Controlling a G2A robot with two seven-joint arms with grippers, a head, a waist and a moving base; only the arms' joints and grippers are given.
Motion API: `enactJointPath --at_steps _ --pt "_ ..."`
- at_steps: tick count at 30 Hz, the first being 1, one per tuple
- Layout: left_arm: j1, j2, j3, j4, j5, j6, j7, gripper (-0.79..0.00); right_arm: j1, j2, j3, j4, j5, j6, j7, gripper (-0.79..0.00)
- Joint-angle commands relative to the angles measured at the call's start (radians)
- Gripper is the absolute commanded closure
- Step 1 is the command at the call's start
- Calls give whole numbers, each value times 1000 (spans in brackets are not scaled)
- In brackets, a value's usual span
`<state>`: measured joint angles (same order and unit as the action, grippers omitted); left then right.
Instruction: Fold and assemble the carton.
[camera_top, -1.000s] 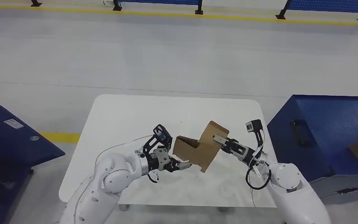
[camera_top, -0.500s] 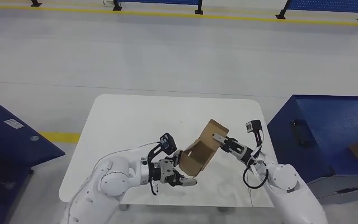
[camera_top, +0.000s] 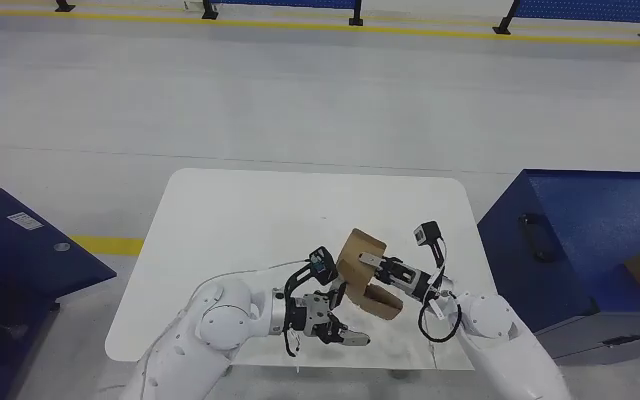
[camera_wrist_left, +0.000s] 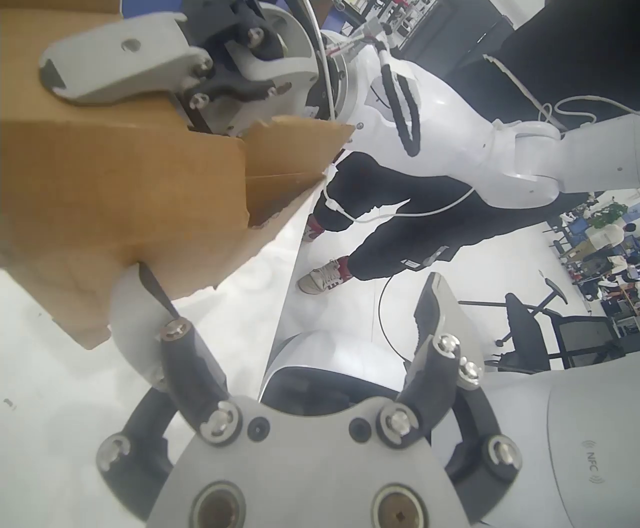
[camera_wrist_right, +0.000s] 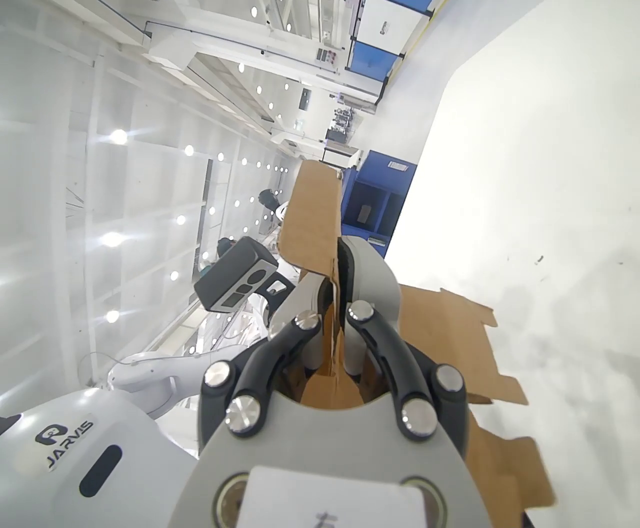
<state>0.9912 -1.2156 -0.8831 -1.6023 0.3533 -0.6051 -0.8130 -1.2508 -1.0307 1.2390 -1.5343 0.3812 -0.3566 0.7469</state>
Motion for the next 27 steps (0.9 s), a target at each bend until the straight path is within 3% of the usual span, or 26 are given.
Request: enactJointPath --at_steps 1,27 --pt "-10 -2 8 8 -5 -1 0 -785 -1 0 -2 4 3 3 12 0" --pt "-8 3 18 22 -1 22 17 -785 7 -9 17 12 35 38 9 0"
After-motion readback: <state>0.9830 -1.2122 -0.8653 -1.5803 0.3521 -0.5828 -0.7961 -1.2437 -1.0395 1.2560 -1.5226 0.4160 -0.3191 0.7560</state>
